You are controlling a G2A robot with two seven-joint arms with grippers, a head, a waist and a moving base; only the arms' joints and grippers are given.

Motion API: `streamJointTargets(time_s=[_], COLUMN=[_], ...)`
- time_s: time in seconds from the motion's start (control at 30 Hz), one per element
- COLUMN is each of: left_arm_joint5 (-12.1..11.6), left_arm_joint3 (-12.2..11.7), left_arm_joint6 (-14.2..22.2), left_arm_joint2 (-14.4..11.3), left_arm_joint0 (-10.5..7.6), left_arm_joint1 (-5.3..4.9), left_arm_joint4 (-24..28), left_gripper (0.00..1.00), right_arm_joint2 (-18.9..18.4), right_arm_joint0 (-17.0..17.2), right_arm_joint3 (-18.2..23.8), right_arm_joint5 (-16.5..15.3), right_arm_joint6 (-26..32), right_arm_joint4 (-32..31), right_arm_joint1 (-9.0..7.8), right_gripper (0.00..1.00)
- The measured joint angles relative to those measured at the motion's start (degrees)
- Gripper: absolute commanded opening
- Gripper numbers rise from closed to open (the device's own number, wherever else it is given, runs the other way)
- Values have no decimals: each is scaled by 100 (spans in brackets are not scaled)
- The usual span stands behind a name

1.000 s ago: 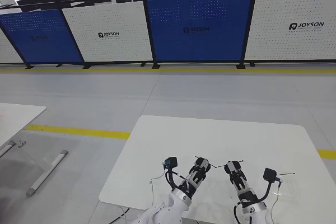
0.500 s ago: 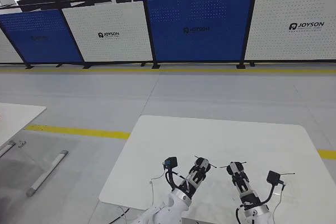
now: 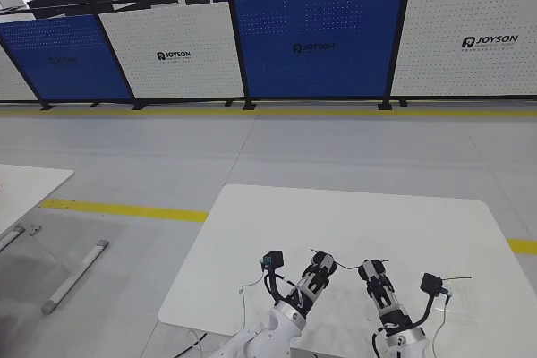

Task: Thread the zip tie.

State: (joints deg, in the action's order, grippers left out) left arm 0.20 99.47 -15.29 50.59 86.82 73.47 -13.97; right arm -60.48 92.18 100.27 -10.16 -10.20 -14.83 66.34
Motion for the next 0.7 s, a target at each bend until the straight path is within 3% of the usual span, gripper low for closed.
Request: streamJointTargets(time_s=[0.7], left_arm_joint5=[0], left_arm_joint3=[0], left_arm_joint6=[0], left_arm_joint2=[0], left_arm_joint0=[0], left_arm_joint1=[0], left_arm_joint4=[0], left_gripper=[0], right_arm_joint2=[-1], right_arm_joint0=[-115], right_arm_joint3=[-73], right_arm_joint5=[237], right_arm_joint6=[209], right_arm_joint4=[-9], right_arm_joint1=[135], right_gripper=[0])
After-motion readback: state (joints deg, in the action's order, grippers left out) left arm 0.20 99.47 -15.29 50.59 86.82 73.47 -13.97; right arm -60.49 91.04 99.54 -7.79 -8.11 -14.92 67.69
